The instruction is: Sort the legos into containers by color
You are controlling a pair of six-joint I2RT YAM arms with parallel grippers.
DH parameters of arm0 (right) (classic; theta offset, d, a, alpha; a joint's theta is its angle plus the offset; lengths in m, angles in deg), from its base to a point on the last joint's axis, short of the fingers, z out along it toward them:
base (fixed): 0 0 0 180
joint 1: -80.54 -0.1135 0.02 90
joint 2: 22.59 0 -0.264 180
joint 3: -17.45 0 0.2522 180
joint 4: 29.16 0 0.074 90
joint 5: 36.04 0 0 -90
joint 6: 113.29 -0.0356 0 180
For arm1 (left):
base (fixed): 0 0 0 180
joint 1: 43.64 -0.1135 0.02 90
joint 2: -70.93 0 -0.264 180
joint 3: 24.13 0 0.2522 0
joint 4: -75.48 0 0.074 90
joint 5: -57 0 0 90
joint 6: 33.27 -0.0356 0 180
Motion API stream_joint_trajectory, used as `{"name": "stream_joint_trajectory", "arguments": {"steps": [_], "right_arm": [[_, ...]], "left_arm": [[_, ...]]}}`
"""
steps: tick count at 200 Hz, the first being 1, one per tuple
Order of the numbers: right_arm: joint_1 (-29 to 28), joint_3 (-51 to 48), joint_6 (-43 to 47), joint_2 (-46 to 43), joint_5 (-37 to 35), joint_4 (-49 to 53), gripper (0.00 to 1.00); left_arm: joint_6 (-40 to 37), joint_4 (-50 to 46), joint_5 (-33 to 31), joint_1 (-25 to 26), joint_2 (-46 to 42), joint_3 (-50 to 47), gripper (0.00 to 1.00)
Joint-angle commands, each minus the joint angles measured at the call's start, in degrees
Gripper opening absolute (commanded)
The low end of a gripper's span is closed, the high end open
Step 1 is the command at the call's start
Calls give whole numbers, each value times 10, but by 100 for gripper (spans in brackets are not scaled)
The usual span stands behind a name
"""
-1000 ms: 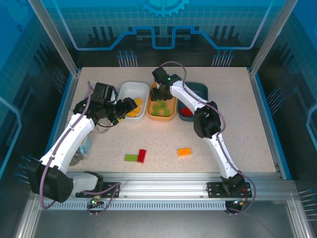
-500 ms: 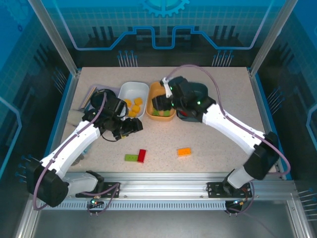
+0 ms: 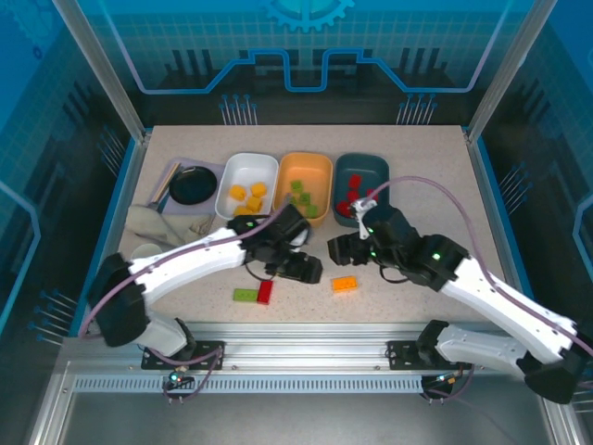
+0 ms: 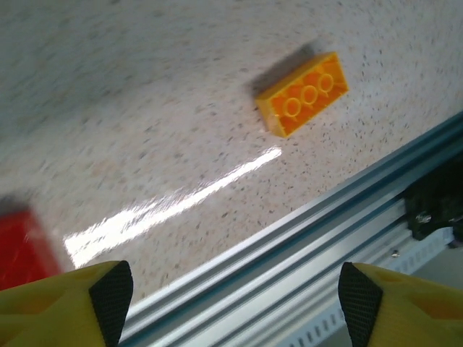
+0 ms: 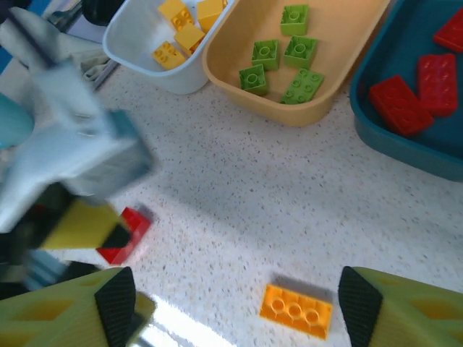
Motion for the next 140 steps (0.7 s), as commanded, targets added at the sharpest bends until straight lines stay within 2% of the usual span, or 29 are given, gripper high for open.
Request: {"name": "stream_joint_trajectory", "arguments": {"steps": [1,37,40,45,64,95,140], "right_arm": [[-10,-10,-52,-55,-8,118,81],[-11,-8,-110,-152,-9,185,83],[-11,-8,-113,-158,-11,187,83],[-11,-6,-119,-171,-14,191,83],[-11,4,-127,-203,-24,198,84],[-10,25,-115,-208,-29,202,85],[-8,32,-109,-198,-39,191,86]], "left_arm": [[-109,34,-36,31,70,59,79],[-223,109,-9,45,161,97,80],[-234,112,-4,46,168,100,86],[-250,117,3,49,177,104,89],[-303,118,-11,62,215,126,90],[-329,98,-56,74,269,170,90],[-332,67,-82,95,313,200,80]]}}
